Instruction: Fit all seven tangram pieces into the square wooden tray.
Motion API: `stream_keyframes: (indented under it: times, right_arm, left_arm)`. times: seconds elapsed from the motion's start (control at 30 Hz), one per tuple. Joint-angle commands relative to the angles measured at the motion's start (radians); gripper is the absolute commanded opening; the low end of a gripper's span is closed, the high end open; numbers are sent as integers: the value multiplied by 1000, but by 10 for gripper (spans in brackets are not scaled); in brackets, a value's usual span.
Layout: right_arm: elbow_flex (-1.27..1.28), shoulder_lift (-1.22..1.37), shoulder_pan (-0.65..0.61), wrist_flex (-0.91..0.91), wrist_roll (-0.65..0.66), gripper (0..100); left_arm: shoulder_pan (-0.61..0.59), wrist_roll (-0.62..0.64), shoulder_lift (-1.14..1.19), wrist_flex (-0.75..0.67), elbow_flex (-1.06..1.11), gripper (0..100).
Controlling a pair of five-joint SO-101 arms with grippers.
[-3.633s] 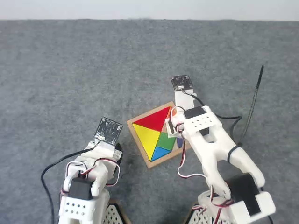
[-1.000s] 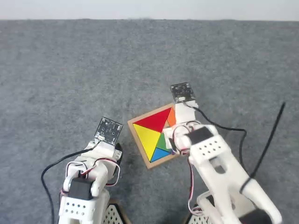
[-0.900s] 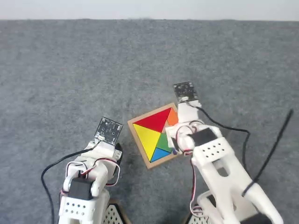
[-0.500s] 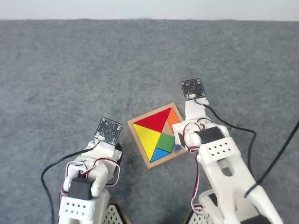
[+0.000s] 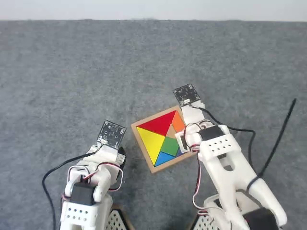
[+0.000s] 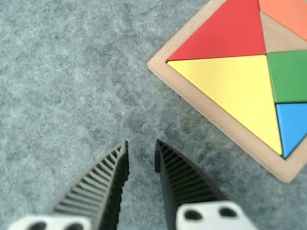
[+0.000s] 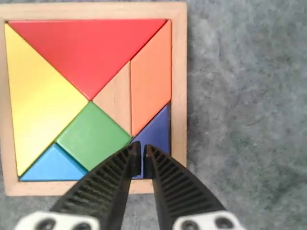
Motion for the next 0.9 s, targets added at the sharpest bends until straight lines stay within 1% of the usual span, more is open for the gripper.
stream_keyframes:
  times: [0.0,0.2,0.4,0.47,0.53,0.6,0.67,0.77,0.87]
  right_arm:
    - [-55,-91,19,28,15,9]
    - [92,-392,88,33,15,6]
    - [302,-664,173,41,17,6]
    - [388,-748,196,42,60,6]
    - [474,-832,232,42,146,6]
    - [552,-920,283,42,232,6]
    - [623,-1004,355,44,290,6]
    - [701,-1122,481,61,296,6]
    - [712,-1234,565,180,298,6]
  left_arm:
    - [2,6,-2,5,-7,88]
    - [2,6,-2,5,-7,88]
    - [2,6,-2,5,-7,88]
    - [2,6,-2,5,-7,88]
    - [2,6,-2,5,-7,88]
    - [2,6,-2,5,-7,88]
    - [2,6,-2,5,-7,88]
    - [2,6,-2,5,-7,88]
    - [2,6,-2,5,-7,88]
